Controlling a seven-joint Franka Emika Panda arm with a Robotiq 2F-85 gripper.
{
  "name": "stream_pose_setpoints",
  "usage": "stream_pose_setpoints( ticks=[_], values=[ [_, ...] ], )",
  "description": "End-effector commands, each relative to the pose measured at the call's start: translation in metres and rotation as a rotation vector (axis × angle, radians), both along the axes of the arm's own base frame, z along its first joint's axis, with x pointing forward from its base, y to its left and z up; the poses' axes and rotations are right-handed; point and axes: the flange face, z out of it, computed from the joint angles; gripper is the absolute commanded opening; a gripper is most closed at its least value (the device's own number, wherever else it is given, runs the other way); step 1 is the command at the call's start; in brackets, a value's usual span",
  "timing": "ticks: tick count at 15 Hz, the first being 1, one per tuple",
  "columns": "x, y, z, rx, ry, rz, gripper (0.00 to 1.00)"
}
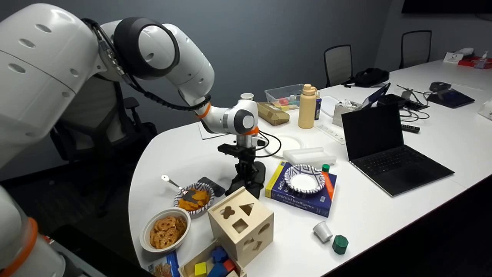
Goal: Wipe the table with the grey towel
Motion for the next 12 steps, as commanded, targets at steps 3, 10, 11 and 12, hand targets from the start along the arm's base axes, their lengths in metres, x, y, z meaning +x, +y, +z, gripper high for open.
stream_pose_setpoints(
  ticks=[3,10,11,12],
  values=[
    [0.020,0.038,-0.003,0.108,-0.123,0.114,0.02],
    [-0.011,0.041,-0.005,0.096,0.085,0.111,0.02],
    [-0.017,0.038,-0.004,0.079,0.117,0.085,0.02],
    [-0.024,0.034,-0.003,0.054,0.147,0.051,0.02]
  ],
)
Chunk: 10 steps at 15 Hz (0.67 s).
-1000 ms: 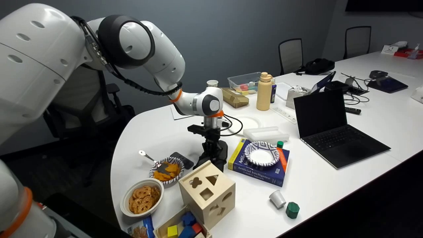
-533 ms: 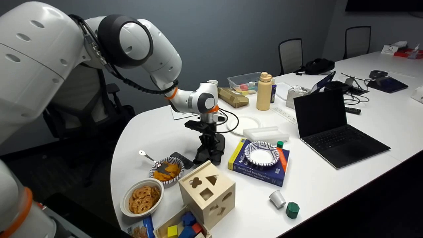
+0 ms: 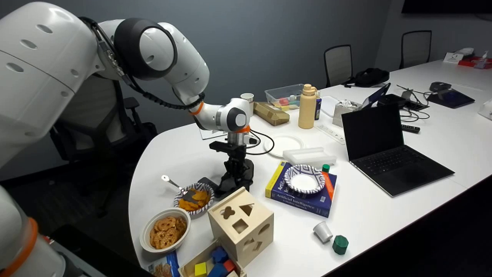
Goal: Wipe the table with the grey towel
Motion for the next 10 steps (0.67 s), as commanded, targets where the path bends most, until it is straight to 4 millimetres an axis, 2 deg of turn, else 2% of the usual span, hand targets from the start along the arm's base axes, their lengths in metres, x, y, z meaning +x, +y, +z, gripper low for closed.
stream_pose_setpoints(
  ticks=[1,5,10],
  values=[
    [-0.030,-0.011,-0.002,-0.071,0.116,-0.097,0.02],
    [-0.047,-0.036,-0.006,-0.198,0.190,-0.230,0.02],
    [-0.036,-0.055,-0.018,-0.296,0.124,-0.298,0.02]
  ],
)
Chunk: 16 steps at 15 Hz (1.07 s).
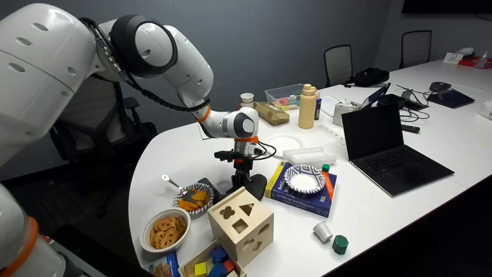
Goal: Wipe the table with the grey towel
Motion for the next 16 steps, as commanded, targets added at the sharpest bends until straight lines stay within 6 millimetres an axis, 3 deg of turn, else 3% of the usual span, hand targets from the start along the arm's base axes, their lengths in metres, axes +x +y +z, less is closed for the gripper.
stream_pose_setpoints(
  ticks=[1,5,9,13,16],
  values=[
    [0.012,-0.004,-0.007,-0.091,-0.046,-0.012,0.02],
    [0.027,0.010,-0.010,-0.020,-0.092,0.026,0.02],
    [0.030,0.034,0.002,0.074,-0.068,0.105,0.02],
    [0.016,0.050,0.002,0.088,0.020,0.122,0.02],
    [0.002,0.048,-0.001,0.052,0.093,0.081,0.02]
  ],
)
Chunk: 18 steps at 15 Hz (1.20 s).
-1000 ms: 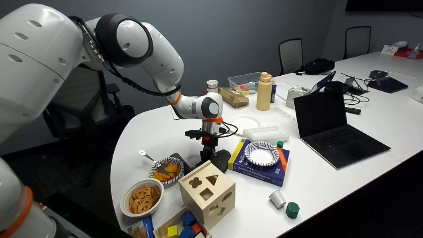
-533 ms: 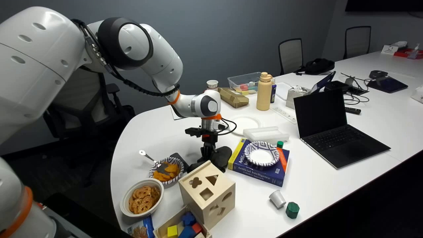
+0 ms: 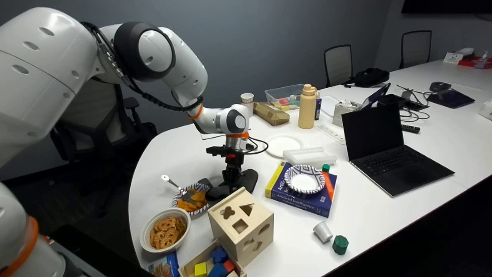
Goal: Wipe the table with the grey towel
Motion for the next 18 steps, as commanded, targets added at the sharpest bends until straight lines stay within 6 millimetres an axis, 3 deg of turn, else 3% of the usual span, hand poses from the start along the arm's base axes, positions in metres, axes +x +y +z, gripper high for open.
stream_pose_setpoints(
  ticks=[1,5,11,18],
  values=[
    [-0.019,-0.005,-0.001,-0.036,0.087,-0.042,0.02],
    [-0.029,-0.030,-0.008,-0.087,0.081,-0.107,0.02],
    [0.009,-0.049,-0.014,-0.099,-0.154,-0.094,0.02],
    [0.038,-0.007,-0.003,0.105,-0.265,0.083,0.02]
  ],
)
